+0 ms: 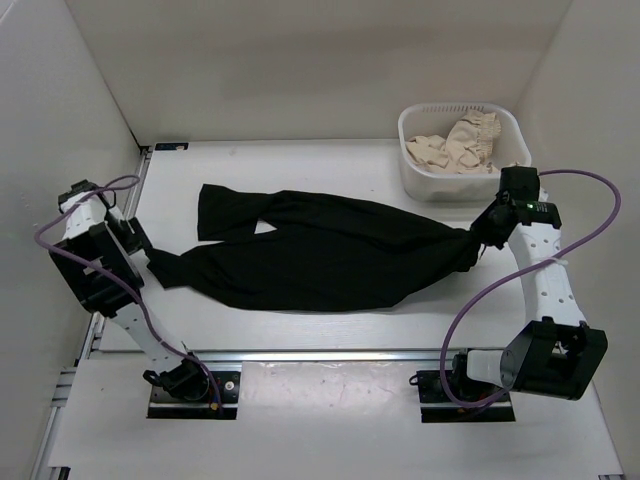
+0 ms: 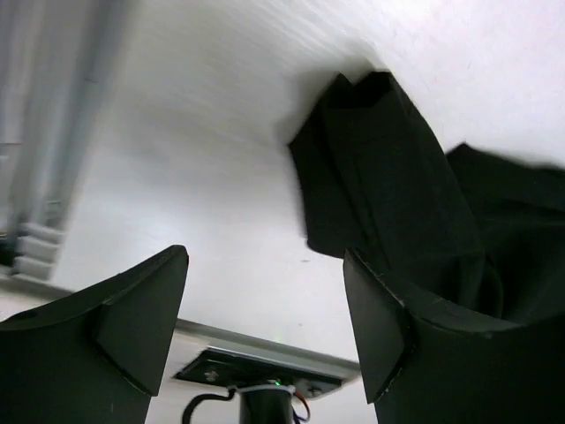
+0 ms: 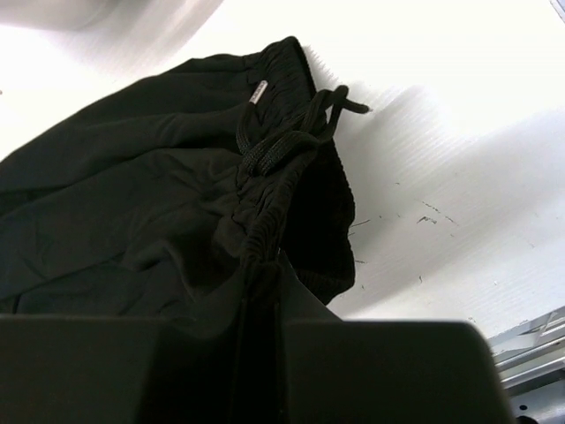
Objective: Fold and stack the trousers
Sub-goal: Flatten the trousers out
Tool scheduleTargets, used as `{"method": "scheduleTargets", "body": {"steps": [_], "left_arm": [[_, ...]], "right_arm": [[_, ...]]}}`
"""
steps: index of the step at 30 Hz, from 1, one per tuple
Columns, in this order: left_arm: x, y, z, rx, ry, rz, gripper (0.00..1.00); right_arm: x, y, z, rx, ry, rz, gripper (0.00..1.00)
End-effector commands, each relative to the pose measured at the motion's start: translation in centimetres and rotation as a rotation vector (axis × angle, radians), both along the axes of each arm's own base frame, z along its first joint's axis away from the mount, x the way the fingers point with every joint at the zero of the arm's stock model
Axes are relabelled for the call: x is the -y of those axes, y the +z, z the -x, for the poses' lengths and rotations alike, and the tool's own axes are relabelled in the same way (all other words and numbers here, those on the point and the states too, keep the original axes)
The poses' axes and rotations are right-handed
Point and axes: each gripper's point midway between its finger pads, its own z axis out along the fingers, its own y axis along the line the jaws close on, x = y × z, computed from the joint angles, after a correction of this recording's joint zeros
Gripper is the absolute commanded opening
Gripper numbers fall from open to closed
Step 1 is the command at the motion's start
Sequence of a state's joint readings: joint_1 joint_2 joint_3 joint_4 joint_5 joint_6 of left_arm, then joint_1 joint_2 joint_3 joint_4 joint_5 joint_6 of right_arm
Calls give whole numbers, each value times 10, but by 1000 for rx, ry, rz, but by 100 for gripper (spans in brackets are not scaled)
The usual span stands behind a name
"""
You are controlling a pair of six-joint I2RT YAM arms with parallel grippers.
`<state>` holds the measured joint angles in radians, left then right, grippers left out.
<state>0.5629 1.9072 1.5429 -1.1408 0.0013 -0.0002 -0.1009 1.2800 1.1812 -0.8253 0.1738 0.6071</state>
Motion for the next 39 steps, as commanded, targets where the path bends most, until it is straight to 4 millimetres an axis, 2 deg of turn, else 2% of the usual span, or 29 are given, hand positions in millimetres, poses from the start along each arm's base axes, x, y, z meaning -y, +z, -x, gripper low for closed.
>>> {"method": "scheduleTargets", "body": {"steps": [1, 2, 4, 8, 11, 13, 15, 16, 18, 20, 21, 22, 24, 25, 26, 27, 28, 29, 30, 31, 33, 34, 35, 36, 37, 38, 39], "left_arm": [[24, -13, -18, 78, -34, 108, 82], [27, -15, -20, 81, -36, 131, 82], [27, -7, -34, 133, -44, 151, 82], [12, 0, -57, 164, -47, 119, 82], [9, -8, -70, 165, -57, 129, 82], [23, -24, -70, 109, -79, 164, 81], [32, -38, -66, 55, -93, 186, 73], [43, -42, -61, 24, -110, 203, 69], [47, -50, -49, -15, -106, 215, 57], [47, -54, -46, -17, -105, 206, 47], [47, -56, -43, -30, -104, 201, 37], [47, -56, -43, -30, -104, 201, 14], [37, -45, -53, 4, -107, 156, 14], [28, -29, -69, 57, -110, 114, 14], [21, -14, -78, 97, -112, 78, 14], [14, 0, -87, 135, -113, 43, 14], [6, 15, -96, 173, -113, 1, 14], [-5, 34, -102, 200, -106, -61, 14], [-18, 67, -119, 278, -103, -128, 14], [-25, 84, -125, 307, -98, -167, 14], [-37, 122, -128, 354, -79, -255, 14], [-39, 130, -126, 362, -73, -276, 14], [-38, 144, -119, 376, -68, -298, 14], [-37, 144, -113, 364, -65, -301, 14], [-34, 126, -99, 311, -59, -274, 14], [-30, 119, -90, 286, -61, -260, 14], [-30, 104, -69, 237, -39, -237, 14]], "right_arm": [[-2, 2, 4, -6, 34, 0, 1], [-2, 2, 4, -6, 34, 0, 1], [0, -3, 8, -26, 36, 11, 1], [0, -16, 19, -59, 31, 15, 1], [0, -20, 22, -64, 31, 15, 1], [2, -21, 25, -65, 26, 24, 1], [2, -21, 25, -65, 26, 24, 1], [2, -21, 25, -65, 26, 24, 1], [2, -18, 23, -56, 26, 25, 1], [2, -14, 21, -44, 25, 26, 1], [2, -14, 20, -42, 18, 22, 1], [2, -9, 16, -21, 17, 24, 1], [3, -8, 14, -12, 17, 25, 1], [1, -9, 10, -9, 23, 16, 1], [0, -2, 4, 21, 29, 11, 1], [0, -6, 1, 6, 29, 9, 0], [-1, 6, -10, 42, 38, 1, 0], [-1, 11, -17, 54, 38, 2, 0], [1, 12, -24, 45, 36, -9, 0], [3, 37, -37, 97, 46, 5, 0], [5, 54, -44, 116, 50, 4, 0], [10, 69, -47, 148, 39, 10, 0], [12, 67, -44, 134, 30, 8, 0], [12, 75, -41, 157, 30, 12, 0], [11, 71, -35, 145, 30, 10, 0], [13, 56, -25, 106, 21, 4, 0], [11, 54, -16, 109, 12, -2, 0]]}}
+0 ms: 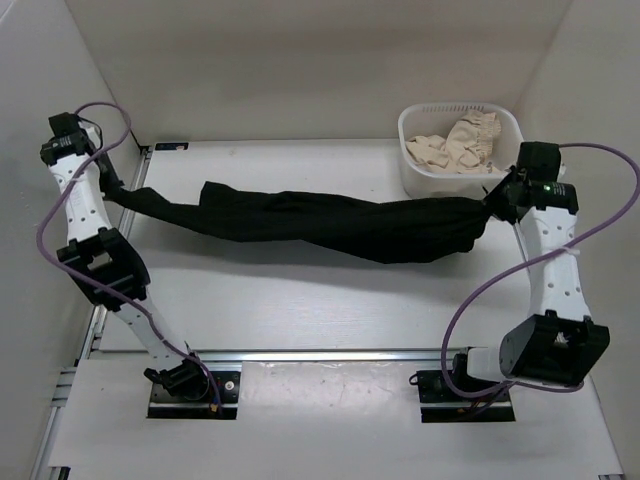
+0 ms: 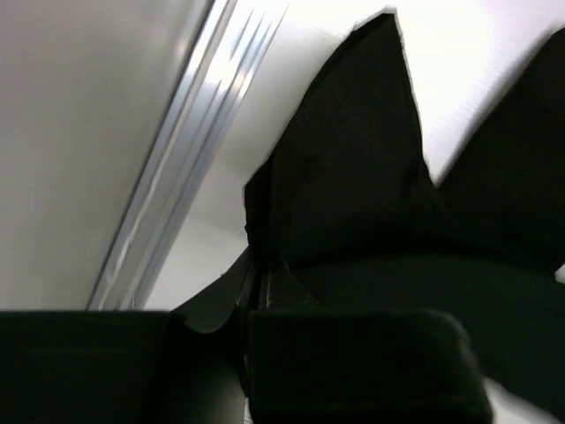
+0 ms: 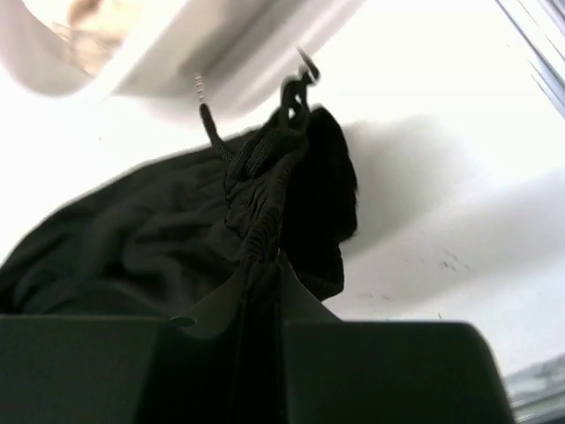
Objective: Fold and stack the trousers
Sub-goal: Flatten the trousers out
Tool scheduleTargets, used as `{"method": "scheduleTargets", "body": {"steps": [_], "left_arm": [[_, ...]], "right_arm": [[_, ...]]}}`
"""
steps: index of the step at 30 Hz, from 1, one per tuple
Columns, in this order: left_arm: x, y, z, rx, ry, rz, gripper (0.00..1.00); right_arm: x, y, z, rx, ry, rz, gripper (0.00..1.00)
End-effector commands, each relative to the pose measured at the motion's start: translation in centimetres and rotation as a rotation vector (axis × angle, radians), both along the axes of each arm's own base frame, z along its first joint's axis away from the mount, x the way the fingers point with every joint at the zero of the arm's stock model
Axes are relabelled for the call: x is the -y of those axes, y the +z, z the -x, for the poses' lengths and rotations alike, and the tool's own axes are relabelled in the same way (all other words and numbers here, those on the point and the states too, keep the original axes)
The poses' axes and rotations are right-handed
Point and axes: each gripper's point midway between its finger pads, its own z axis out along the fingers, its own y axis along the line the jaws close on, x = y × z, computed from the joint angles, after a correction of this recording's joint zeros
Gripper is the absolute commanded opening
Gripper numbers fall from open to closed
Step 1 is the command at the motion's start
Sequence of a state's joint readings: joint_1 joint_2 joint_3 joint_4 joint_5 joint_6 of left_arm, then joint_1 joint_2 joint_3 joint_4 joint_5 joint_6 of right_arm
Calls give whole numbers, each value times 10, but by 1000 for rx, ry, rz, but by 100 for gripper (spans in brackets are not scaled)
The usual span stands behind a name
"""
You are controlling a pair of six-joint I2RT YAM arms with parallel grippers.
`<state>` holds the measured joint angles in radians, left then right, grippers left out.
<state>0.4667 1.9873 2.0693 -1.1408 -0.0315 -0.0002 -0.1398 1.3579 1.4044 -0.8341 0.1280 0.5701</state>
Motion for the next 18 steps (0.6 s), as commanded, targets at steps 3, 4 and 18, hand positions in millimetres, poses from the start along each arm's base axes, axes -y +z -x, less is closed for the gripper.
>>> {"method": "scheduleTargets", "body": {"steps": [3, 4, 18], "left_arm": [[-3, -42, 91, -205, 112, 59, 14], [1, -66, 109, -264, 127, 93, 14], [-16, -150, 230, -536, 344, 90, 14]], "right_arm": [[-7, -44, 64, -139, -22, -34, 0], [-5, -53, 75, -166, -33, -38, 0], [13, -157, 194, -423, -305, -164, 0]]}}
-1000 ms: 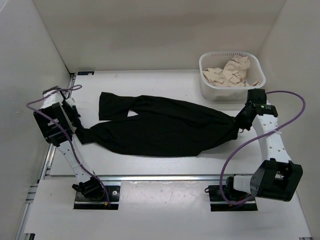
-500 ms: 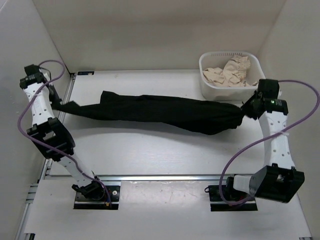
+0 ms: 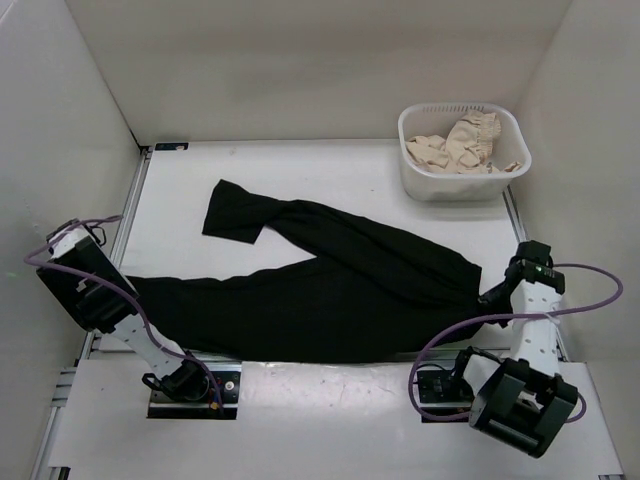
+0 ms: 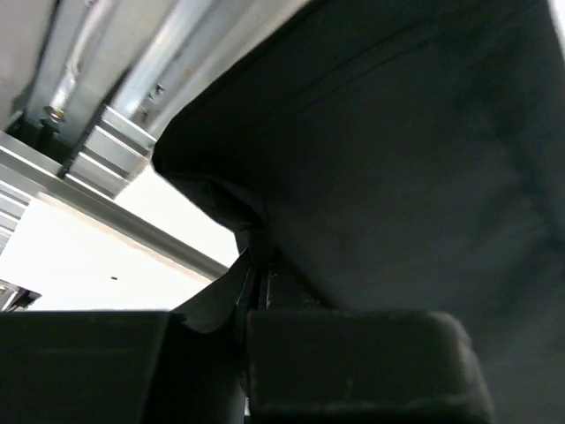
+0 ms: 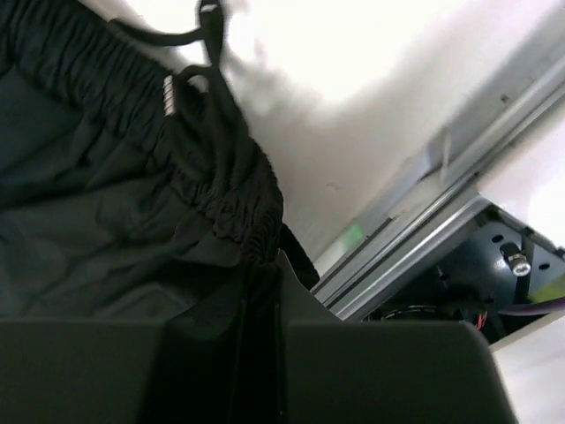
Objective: Fold and stack the trousers
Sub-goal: Flatten the trousers out
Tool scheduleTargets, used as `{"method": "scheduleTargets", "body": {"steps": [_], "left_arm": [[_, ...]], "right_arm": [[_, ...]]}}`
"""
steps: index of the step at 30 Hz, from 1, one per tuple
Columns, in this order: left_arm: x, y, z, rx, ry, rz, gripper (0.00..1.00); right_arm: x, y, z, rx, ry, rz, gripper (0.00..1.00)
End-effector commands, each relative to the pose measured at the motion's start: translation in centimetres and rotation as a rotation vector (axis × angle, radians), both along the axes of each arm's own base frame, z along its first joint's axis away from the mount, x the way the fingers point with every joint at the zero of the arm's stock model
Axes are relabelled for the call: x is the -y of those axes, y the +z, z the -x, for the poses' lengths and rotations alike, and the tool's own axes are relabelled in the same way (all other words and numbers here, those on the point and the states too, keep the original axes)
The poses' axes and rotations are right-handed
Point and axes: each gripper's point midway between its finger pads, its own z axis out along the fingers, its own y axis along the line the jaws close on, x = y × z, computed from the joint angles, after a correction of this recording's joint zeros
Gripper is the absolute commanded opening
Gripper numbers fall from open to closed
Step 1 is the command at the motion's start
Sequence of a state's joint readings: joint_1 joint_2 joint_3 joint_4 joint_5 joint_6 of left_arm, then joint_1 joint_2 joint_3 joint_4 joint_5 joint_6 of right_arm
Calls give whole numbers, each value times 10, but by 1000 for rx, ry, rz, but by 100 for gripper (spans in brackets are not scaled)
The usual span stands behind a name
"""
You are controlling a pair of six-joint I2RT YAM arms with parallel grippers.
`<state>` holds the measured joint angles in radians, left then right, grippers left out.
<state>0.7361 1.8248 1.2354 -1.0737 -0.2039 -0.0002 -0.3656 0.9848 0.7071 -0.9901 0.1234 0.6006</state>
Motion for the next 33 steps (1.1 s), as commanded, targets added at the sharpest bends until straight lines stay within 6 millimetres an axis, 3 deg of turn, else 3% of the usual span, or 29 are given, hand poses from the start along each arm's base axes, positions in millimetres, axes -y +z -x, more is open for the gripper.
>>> {"method": "scheduleTargets", "body": {"steps": [1, 3, 4, 5, 6, 7, 9, 11, 15, 16, 17, 18, 22, 23, 25, 26, 27, 28, 30, 31, 33], "left_arm": [[-24, 12, -6, 46, 9, -132, 14], [-19, 7, 2, 20, 8, -122, 14], [-16, 4, 5, 10, 7, -113, 16], [-16, 4, 5, 9, 7, -113, 22], [-14, 2, 7, 3, 7, -107, 45], [-15, 6, 7, 13, 7, -116, 54], [-15, 15, 2, 27, -2, -128, 65], [-12, 39, -21, 118, -38, -152, 73], [-7, 96, -72, 285, -121, -202, 81], [1, 105, -77, 294, -144, -185, 83], [13, 118, -100, 345, -195, -162, 83], [23, 119, -109, 355, -223, -129, 85], [76, 102, -157, 359, -368, 40, 85], [95, 83, -171, 322, -417, 91, 85], [118, 78, -199, 361, -470, 154, 85], [127, 72, -208, 360, -491, 181, 86], [145, 51, -220, 331, -528, 220, 86], [149, 51, -235, 349, -550, 213, 86], [159, 27, -249, 321, -574, 231, 86], [168, 27, -258, 333, -596, 238, 86], [178, 14, -262, 332, -608, 270, 86]], "right_arm": [[11, 2, -2, 34, -84, -7, 0], [18, -1, 4, 25, -142, -11, 6], [22, -1, 6, 19, -155, 3, 20], [22, -4, 9, 5, -158, 8, 45], [22, -4, 9, 4, -158, 8, 83], [20, -6, 9, 0, -155, -7, 89], [22, 4, 0, 36, -143, -3, 93], [29, 17, -4, 52, -148, 28, 94], [47, 63, -28, 138, -121, 115, 94], [47, 67, -35, 153, -109, 121, 94], [47, 70, -43, 174, -101, 105, 93], [46, 76, -58, 227, -78, 104, 93], [33, 81, -111, 320, -42, 62, 92], [32, 69, -122, 279, -53, 45, 92], [22, 60, -144, 262, -25, 20, 93], [21, 45, -154, 214, -26, 1, 93], [15, 38, -161, 200, -34, -15, 94], [14, 23, -168, 166, -41, -29, 94], [15, 15, -180, 159, -71, -28, 94], [18, 2, -183, 134, -88, -22, 94], [21, -9, -187, 110, -122, -20, 94]]}}
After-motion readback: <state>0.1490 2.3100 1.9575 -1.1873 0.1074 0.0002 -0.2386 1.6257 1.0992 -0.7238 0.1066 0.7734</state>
